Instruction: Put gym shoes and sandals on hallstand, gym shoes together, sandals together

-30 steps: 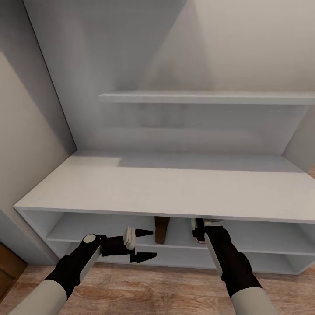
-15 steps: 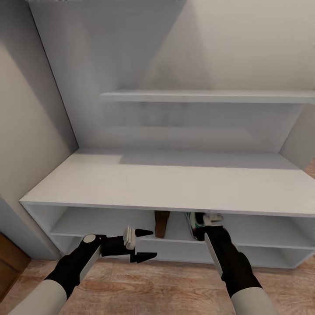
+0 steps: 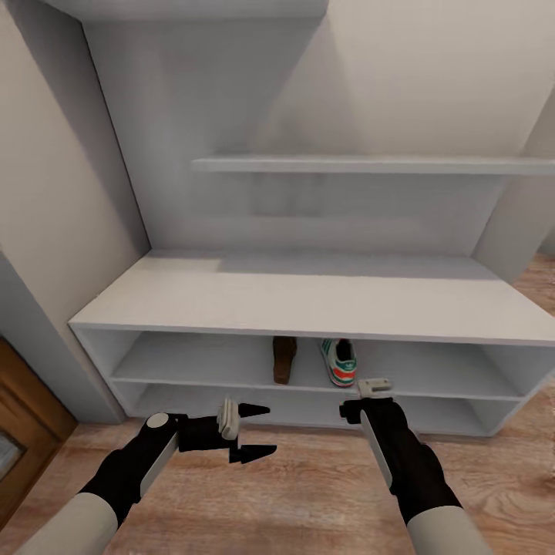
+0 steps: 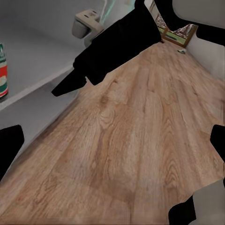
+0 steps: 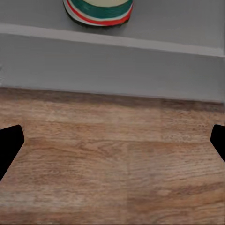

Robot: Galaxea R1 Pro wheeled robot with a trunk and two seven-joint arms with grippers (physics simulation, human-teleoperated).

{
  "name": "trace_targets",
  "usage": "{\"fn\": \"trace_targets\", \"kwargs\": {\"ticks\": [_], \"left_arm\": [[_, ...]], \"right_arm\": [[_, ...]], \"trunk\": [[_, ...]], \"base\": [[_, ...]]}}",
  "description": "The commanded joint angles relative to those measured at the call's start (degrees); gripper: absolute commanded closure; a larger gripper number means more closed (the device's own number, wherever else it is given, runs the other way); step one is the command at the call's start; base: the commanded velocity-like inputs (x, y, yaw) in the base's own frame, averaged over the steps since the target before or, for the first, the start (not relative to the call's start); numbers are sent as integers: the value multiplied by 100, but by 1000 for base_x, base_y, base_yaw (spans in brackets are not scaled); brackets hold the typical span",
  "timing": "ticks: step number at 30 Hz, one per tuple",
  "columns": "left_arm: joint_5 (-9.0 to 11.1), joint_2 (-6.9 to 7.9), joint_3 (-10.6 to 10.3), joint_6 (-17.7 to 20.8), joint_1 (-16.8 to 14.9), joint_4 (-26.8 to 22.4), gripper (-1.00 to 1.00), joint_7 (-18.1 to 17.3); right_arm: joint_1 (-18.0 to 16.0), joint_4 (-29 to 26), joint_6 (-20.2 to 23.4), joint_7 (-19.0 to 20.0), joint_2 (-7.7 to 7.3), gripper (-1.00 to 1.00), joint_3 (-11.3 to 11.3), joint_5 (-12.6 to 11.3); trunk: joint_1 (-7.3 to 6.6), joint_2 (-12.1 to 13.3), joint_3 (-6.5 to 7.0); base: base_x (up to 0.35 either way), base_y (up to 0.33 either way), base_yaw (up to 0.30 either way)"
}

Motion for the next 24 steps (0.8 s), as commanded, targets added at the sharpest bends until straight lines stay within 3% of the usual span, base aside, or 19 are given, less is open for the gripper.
{"fn": "trace_targets", "kwargs": {"ticks": [1,16,17,18,24], "left_arm": [[42,8,-27,-9,-5,3,-100,2],[39,15,-20,-2,-5,3,-100,2],[38,16,-23,-2,-5,3,-100,3],[34,16,-24,-1,-5,3,-100,5],[34,17,-20,5,-5,-3,-100,-4]], "right_arm": [[-3,-8,34,5,2,-100,8,37],[-1,-43,34,19,-23,-100,15,36],[5,-42,34,27,-25,-100,13,-13],[33,-33,34,26,-27,-100,14,-315],[58,100,18,34,-23,-100,14,-458]], "trunk": [[-5,-2,-5],[-5,-2,-5],[-5,-2,-5],[-5,-2,-5],[-5,-2,-5]], "base": [[-339,0,0],[-339,0,0],[-334,0,0],[-248,0,0],[-59,0,0]]}}
